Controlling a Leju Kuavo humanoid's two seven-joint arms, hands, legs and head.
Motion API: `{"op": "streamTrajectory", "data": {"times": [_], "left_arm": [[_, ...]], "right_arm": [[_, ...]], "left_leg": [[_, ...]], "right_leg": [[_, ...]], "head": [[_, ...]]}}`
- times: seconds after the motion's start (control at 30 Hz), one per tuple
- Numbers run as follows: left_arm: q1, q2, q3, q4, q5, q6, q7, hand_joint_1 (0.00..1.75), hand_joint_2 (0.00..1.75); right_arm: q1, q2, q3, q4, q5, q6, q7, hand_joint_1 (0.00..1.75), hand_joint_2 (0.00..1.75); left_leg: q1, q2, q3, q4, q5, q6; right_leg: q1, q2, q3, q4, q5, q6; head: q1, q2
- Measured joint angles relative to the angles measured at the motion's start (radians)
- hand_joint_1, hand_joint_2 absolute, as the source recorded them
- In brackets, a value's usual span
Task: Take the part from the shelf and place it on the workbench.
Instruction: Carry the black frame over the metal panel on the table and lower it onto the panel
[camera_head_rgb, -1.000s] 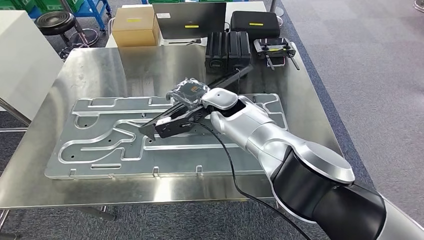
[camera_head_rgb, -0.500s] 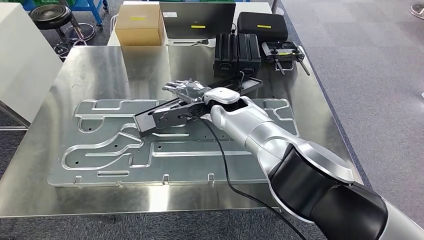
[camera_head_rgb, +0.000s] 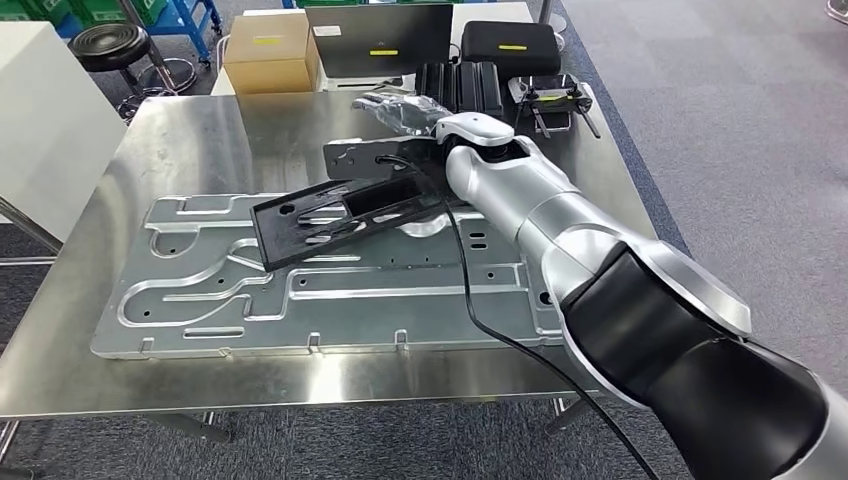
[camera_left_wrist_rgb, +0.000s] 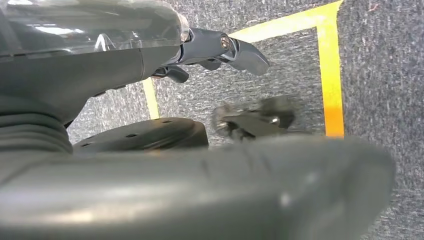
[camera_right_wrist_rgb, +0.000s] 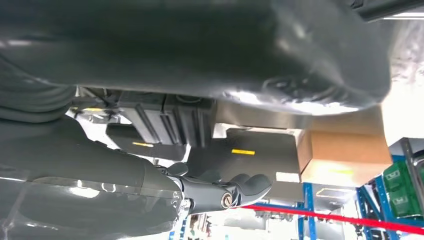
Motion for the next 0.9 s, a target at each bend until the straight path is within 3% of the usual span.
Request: {"op": "streamTrajectory", "data": {"times": [0.03,0.07,0.13,0.17,0.23,0.3,0.33,0.37,0.4,0.47,0.5,0.53,0.57,0.6,0.63,0.7,0.73,0.77,0.83,0.87,0.9], "left_arm": [[0.000,0.000,0.000,0.000,0.000,0.000,-0.001,0.00,0.00],[0.000,0.000,0.001,0.000,0.001,0.000,-0.002,0.00,0.00],[-0.002,-0.001,0.001,0.000,0.003,0.001,-0.004,0.00,0.00],[-0.003,-0.002,0.002,0.000,0.005,0.001,-0.005,0.00,0.00],[-0.004,-0.004,0.003,0.000,0.010,0.001,-0.009,0.00,0.00],[-0.002,-0.006,0.006,0.000,0.015,0.002,-0.011,0.00,0.00],[-0.002,-0.007,0.007,0.000,0.017,0.002,-0.012,0.00,0.00],[-0.003,-0.008,0.008,0.000,0.018,0.003,-0.013,0.00,0.00],[-0.004,-0.010,0.008,0.000,0.018,0.003,-0.014,0.00,0.00],[-0.005,-0.010,0.009,0.000,0.017,0.004,-0.014,0.00,0.00],[-0.005,-0.010,0.009,0.000,0.018,0.004,-0.014,0.00,0.00],[-0.005,-0.010,0.009,0.000,0.019,0.004,-0.014,0.00,0.00],[-0.005,-0.011,0.009,0.000,0.020,0.004,-0.015,0.00,0.00],[-0.005,-0.011,0.010,0.000,0.022,0.004,-0.015,0.00,0.00],[-0.005,-0.011,0.010,0.000,0.025,0.004,-0.016,0.00,0.00],[-0.005,-0.014,0.012,0.000,0.030,0.004,-0.017,0.00,0.00],[-0.004,-0.015,0.014,0.000,0.031,0.004,-0.017,0.00,0.00],[-0.003,-0.016,0.015,0.000,0.032,0.003,-0.017,0.00,0.00],[0.001,-0.016,0.018,0.000,0.032,0.002,-0.017,0.00,0.00],[0.003,-0.016,0.020,0.000,0.032,0.002,-0.017,0.00,0.00],[0.005,-0.016,0.021,0.000,0.032,0.002,-0.017,0.00,0.00]], "right_arm": [[-0.006,-0.004,-0.003,0.000,0.000,0.000,0.002,0.00,0.00],[-0.013,-0.008,-0.008,0.000,0.000,0.000,0.003,0.00,0.00],[-0.030,-0.015,-0.016,0.000,-0.001,-0.002,0.005,0.00,0.00],[-0.040,-0.020,-0.021,0.000,-0.002,-0.003,0.006,0.00,0.00],[-0.055,-0.027,-0.028,-0.001,-0.001,-0.010,0.006,0.00,0.00],[-0.061,-0.038,-0.033,-0.001,0.007,-0.017,0.006,0.00,0.00],[-0.064,-0.045,-0.035,-0.001,0.012,-0.019,0.006,0.00,0.00],[-0.068,-0.052,-0.037,-0.001,0.016,-0.020,0.005,0.00,0.00],[-0.073,-0.057,-0.038,-0.001,0.018,-0.021,0.005,0.00,0.00],[-0.079,-0.066,-0.041,-0.001,0.020,-0.022,0.006,0.00,0.00],[-0.080,-0.069,-0.042,0.000,0.022,-0.023,0.006,0.00,0.00],[-0.081,-0.073,-0.043,0.000,0.027,-0.026,0.006,0.00,0.00],[-0.081,-0.076,-0.043,0.000,0.034,-0.030,0.006,0.00,0.00],[-0.084,-0.082,-0.043,0.000,0.043,-0.034,0.007,0.00,0.00],[-0.089,-0.089,-0.043,0.000,0.051,-0.038,0.007,0.00,0.00],[-0.109,-0.114,-0.044,-0.001,0.060,-0.045,0.005,0.00,0.00],[-0.120,-0.130,-0.045,-0.001,0.061,-0.048,0.003,0.00,0.00],[-0.129,-0.149,-0.047,-0.002,0.060,-0.049,-0.003,0.00,0.00],[-0.139,-0.184,-0.051,-0.001,0.058,-0.051,-0.013,0.00,0.00],[-0.141,-0.198,-0.052,-0.001,0.058,-0.050,-0.016,0.00,0.00],[-0.142,-0.206,-0.053,0.000,0.057,-0.050,-0.016,0.00,0.00]], "left_leg": [[0.001,0.000,0.015,0.001,0.000,-0.002],[0.003,0.001,0.051,-0.042,0.018,-0.004],[0.007,0.001,0.149,-0.190,0.061,-0.005],[0.006,-0.001,0.180,-0.245,0.075,-0.001],[0.002,-0.005,0.191,-0.279,0.083,0.012],[-0.001,-0.006,0.176,-0.272,0.099,0.027],[0.000,-0.005,0.167,-0.273,0.110,0.036],[0.001,-0.003,0.155,-0.274,0.123,0.045],[0.003,-0.001,0.141,-0.276,0.137,0.052],[0.001,0.000,0.113,-0.276,0.160,0.060],[-0.002,0.001,0.098,-0.275,0.171,0.061],[-0.005,0.001,0.085,-0.274,0.181,0.062],[-0.008,0.002,0.071,-0.273,0.191,0.062],[-0.012,0.002,0.059,-0.272,0.201,0.062],[-0.015,0.001,0.049,-0.272,0.210,0.062],[-0.021,-0.003,0.034,-0.272,0.229,0.060],[-0.021,-0.005,0.030,-0.275,0.240,0.056],[-0.019,-0.007,0.027,-0.281,0.252,0.052],[-0.018,-0.010,0.021,-0.295,0.267,0.042],[-0.018,-0.010,0.014,-0.286,0.249,0.037],[-0.019,-0.010,0.002,-0.257,0.210,0.033]], "right_leg": [[-0.001,-0.001,-0.007,0.001,0.007,0.002],[-0.002,-0.001,-0.014,0.003,0.013,0.005],[-0.004,0.000,-0.029,0.009,0.025,0.016],[-0.003,0.001,-0.035,0.012,0.032,0.022],[0.001,0.001,-0.043,0.013,0.048,0.035],[0.000,0.002,-0.047,0.005,0.067,0.047],[-0.002,0.002,-0.053,0.008,0.061,0.052],[-0.003,0.002,-0.064,0.026,0.036,0.056],[-0.003,0.003,-0.079,0.067,-0.008,0.059],[-0.002,0.003,-0.115,0.206,-0.121,0.061],[0.000,0.004,-0.125,0.276,-0.155,0.061],[0.002,0.004,-0.123,0.323,-0.165,0.058],[0.004,0.004,-0.106,0.335,-0.154,0.053],[0.007,0.004,-0.070,0.309,-0.131,0.046],[0.013,0.005,-0.017,0.250,-0.112,0.035],[0.023,0.005,0.093,0.098,-0.118,0.014],[0.028,0.003,0.127,0.043,-0.126,0.008],[0.032,0.001,0.141,0.012,-0.131,0.005],[0.031,-0.004,0.135,-0.011,-0.107,0.001],[0.027,-0.006,0.128,-0.020,-0.093,-0.004],[0.023,-0.008,0.117,-0.028,-0.078,-0.008]], "head": [[0.000,0.000],[0.000,0.000],[0.000,0.000],[0.000,0.000],[0.000,0.000],[0.000,0.000],[0.000,0.000],[0.000,0.000],[0.000,0.000],[0.000,0.000],[0.000,0.000],[0.000,0.000],[0.000,0.000],[0.000,0.000],[0.000,0.000],[0.000,0.000],[0.000,0.000],[0.000,0.000],[0.000,0.000],[0.000,0.000],[0.000,0.000]]}}
